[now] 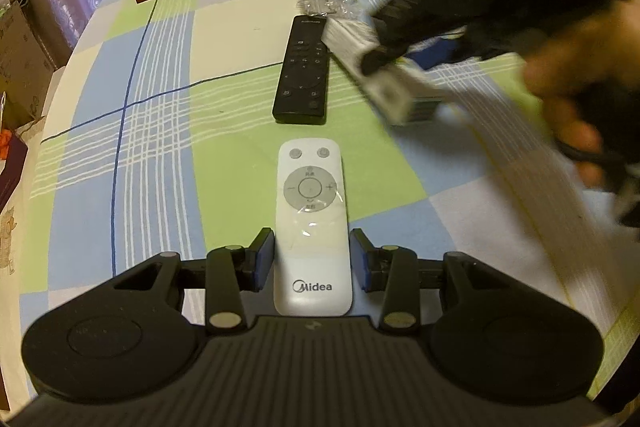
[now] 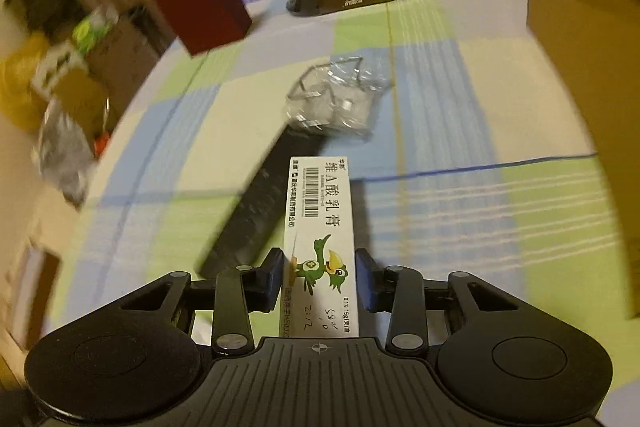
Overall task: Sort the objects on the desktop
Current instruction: 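Grasp the white Midea remote with the left tool while the right grasps the white ointment box, then lift the Midea remote and ointment box with both tools toward the cardboard box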
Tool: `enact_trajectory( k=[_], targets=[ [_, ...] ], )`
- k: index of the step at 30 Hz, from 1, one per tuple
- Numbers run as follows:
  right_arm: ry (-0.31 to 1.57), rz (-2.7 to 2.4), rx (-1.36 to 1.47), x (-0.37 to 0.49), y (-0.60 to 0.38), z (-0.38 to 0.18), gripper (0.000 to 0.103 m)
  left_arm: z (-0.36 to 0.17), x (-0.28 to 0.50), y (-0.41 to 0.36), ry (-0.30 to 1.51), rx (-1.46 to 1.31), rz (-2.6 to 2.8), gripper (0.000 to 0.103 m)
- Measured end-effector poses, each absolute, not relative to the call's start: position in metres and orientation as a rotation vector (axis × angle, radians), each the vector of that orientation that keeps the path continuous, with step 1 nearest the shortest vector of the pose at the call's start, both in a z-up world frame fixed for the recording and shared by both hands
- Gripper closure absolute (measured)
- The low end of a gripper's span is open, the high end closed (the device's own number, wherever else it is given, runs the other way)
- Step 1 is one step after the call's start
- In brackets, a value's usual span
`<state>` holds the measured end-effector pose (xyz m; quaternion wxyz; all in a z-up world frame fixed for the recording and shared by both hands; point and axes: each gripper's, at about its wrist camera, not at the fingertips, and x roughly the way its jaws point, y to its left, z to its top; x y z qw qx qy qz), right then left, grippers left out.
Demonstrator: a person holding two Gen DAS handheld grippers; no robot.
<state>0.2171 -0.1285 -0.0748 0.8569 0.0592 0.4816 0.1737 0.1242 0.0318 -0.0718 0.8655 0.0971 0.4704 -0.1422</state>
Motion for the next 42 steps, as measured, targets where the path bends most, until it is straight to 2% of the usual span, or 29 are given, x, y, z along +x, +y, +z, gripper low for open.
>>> enact_trajectory(
  k=[10,14,16,18,27,29,30,31,32,33,42],
  targets=[
    [1.041,0.397,-0.103,0.147,-0.175,-0.082,0.066,-0.077,0.128,0.023,0.993,0.183,-0.284,0.051],
    [1.029,0.397,-0.135,0.145,-0.169,-0.086,0.065,-0.078,0.134,0.020,0.992,0.178,-0.275,0.050],
    [1.023,0.401,-0.146,0.146,-0.166,-0.088,0.056,-0.079,0.137,0.020,0.991,0.170,-0.271,0.048],
    [1.014,0.407,-0.153,0.148,-0.165,-0.090,0.052,-0.080,0.140,0.019,0.988,0.164,-0.268,0.046],
    [0.958,0.418,-0.203,0.139,-0.165,-0.095,0.052,-0.082,0.148,0.016,0.966,0.152,-0.260,0.045],
    [0.955,0.418,-0.198,0.139,-0.166,-0.095,0.052,-0.082,0.148,0.016,0.967,0.150,-0.259,0.046],
    [0.957,0.418,-0.193,0.139,-0.167,-0.095,0.052,-0.082,0.147,0.016,0.967,0.148,-0.259,0.051],
    [0.959,0.418,-0.189,0.140,-0.167,-0.095,0.052,-0.081,0.147,0.016,0.966,0.147,-0.259,0.065],
    [0.962,0.419,-0.187,0.140,-0.167,-0.094,0.052,-0.080,0.146,0.016,0.967,0.144,-0.263,0.067],
    [0.963,0.419,-0.187,0.140,-0.168,-0.093,0.066,-0.079,0.145,0.015,0.972,0.148,-0.264,0.067],
    [0.982,0.418,-0.144,0.122,-0.179,-0.082,0.066,-0.069,0.120,0.002,0.993,0.165,-0.302,0.068]
  ],
)
